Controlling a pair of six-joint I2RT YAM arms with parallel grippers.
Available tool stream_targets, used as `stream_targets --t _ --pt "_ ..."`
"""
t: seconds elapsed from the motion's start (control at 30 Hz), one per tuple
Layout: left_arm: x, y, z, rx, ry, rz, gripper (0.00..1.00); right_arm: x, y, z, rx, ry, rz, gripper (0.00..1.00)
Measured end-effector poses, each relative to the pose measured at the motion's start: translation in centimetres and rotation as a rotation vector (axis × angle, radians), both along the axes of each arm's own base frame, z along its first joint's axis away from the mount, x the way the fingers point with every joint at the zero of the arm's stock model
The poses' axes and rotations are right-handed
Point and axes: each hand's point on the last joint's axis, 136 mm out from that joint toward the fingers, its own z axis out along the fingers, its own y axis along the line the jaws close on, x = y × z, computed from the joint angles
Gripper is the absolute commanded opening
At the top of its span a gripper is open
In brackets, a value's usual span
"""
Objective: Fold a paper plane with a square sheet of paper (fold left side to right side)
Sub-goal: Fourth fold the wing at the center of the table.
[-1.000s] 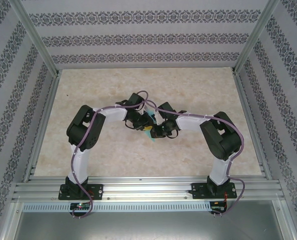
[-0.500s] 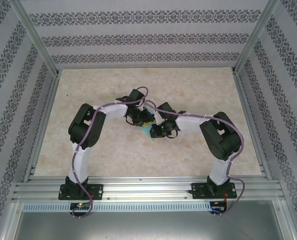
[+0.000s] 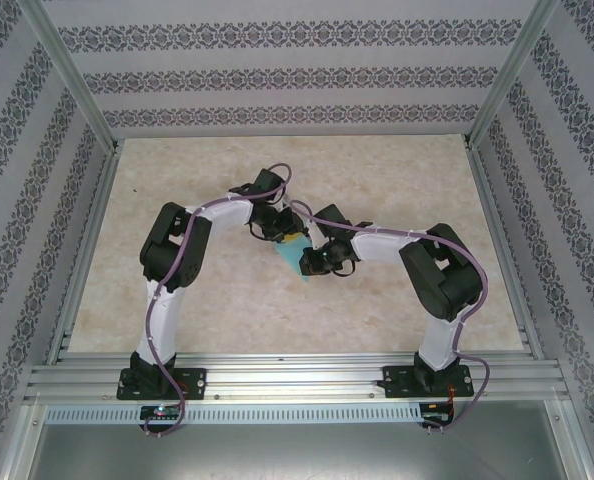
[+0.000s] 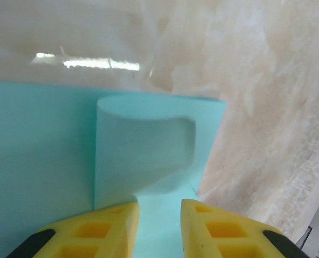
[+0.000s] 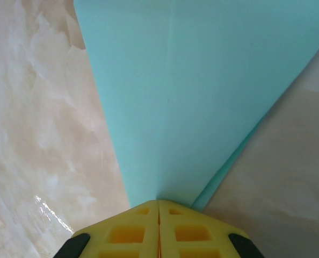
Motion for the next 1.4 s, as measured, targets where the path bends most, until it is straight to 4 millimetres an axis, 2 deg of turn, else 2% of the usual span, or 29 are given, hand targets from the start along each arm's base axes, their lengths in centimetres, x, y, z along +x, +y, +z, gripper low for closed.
stream_targets --t 0.57,0.87,1.0,1.13,1.23,1.3,1.4 --pt "5.3 2.0 0.3 -0.005 -0.064 0.065 0.36 0.0 0.0 0.0 0.001 -0.002 0.0 0.08" --pt "8.4 4.8 1.1 0.028 -0.135 0.118 0.4 0.0 0.0 0.0 0.001 -0.002 0.0 0.08" --pt "9.2 6.4 2.9 0.037 -0.185 0.133 0.41 0.0 0.0 0.0 0.002 -0.003 0.0 0.08" --pt "7.7 6.8 6.8 0.018 -0.249 0.109 0.4 0.1 0.0 0.0 0.002 -0.003 0.0 0.08" --pt "5.5 5.7 9.3 -0.024 -0.28 0.067 0.38 0.1 0.1 0.0 0.001 -0.002 0.0 0.08" --pt "3.7 4.2 9.6 -0.052 -0.28 0.023 0.38 0.1 0.1 0.0 0.001 -0.002 0.0 0.08" --pt "1.3 1.8 7.8 -0.07 -0.239 -0.043 0.38 0.1 0.0 0.0 0.001 -0.002 0.0 0.08"
